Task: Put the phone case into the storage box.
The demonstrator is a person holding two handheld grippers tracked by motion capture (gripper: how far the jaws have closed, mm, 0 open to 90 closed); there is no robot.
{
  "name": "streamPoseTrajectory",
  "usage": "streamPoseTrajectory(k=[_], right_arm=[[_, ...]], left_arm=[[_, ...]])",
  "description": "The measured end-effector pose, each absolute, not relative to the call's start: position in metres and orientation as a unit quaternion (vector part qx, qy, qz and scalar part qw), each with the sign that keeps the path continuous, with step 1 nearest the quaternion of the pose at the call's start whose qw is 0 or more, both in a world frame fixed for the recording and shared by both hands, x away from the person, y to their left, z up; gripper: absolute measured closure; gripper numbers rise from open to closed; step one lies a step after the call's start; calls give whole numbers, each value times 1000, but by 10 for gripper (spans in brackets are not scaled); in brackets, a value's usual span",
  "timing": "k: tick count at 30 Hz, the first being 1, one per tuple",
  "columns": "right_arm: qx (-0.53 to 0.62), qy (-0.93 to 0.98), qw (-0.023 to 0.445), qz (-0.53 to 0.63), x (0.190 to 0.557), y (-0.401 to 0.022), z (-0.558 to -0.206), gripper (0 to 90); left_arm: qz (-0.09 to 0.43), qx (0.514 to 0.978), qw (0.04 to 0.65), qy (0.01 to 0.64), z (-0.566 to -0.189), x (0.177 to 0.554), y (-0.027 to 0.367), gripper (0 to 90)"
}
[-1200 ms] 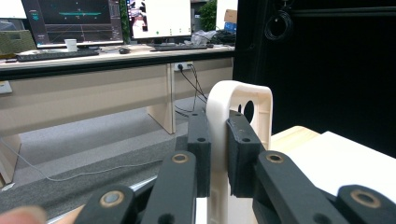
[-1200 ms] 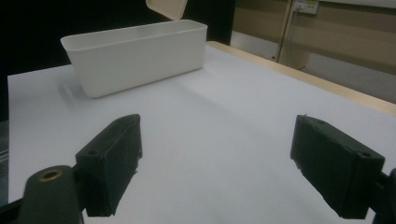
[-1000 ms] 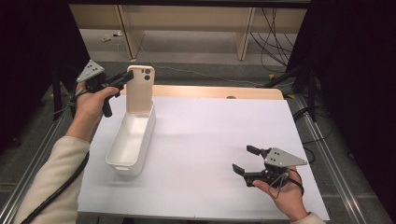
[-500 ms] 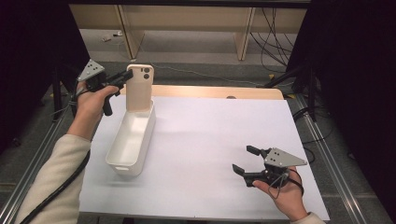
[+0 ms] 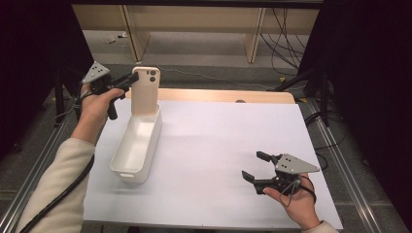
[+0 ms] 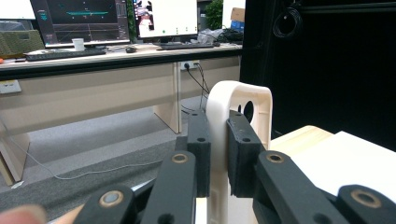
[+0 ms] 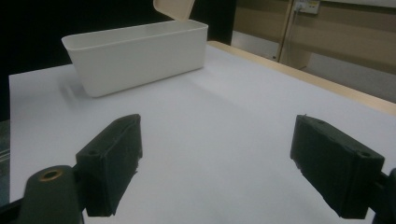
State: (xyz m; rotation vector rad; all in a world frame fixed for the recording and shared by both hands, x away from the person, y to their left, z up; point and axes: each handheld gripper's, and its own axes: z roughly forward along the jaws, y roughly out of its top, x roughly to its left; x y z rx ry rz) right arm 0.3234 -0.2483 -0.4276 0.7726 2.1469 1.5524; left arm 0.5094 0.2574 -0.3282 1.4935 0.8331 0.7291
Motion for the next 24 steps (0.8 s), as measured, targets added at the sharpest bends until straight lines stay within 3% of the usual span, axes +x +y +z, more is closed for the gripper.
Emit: streamPoseTrajectory(k=[24], right_arm=[[268, 764, 201, 551, 325, -250, -428, 178]], left_arm=[[311, 646, 595, 362, -334, 520, 255, 812]])
